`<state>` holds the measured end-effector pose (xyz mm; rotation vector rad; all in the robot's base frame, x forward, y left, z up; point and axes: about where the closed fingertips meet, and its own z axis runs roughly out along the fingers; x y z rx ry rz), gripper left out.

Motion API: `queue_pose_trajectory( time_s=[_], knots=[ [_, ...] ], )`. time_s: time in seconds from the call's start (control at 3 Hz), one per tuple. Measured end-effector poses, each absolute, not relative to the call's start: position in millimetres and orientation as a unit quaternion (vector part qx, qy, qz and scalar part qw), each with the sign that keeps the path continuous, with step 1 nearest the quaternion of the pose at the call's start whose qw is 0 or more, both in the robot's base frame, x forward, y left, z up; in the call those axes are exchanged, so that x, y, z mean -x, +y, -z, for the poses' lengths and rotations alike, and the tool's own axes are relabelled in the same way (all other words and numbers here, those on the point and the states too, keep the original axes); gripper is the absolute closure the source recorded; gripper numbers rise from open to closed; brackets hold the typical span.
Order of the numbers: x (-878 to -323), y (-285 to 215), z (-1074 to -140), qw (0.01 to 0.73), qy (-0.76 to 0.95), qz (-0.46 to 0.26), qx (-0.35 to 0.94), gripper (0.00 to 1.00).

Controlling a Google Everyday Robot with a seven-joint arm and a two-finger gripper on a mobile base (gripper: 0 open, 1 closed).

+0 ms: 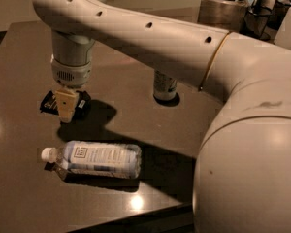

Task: Pick rxbar chocolate

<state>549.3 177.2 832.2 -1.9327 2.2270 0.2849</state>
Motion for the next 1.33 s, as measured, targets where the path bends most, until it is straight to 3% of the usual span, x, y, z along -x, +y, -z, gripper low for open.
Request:
queue_pose_trajectory(
  time_s=[0.67,1.33],
  knots=[
    [-549,177,-841,0.089,0.749,-0.096,0.65,0.95],
    [-570,171,-879,0.115,0.75,-0.105,0.643,1.0]
  ],
)
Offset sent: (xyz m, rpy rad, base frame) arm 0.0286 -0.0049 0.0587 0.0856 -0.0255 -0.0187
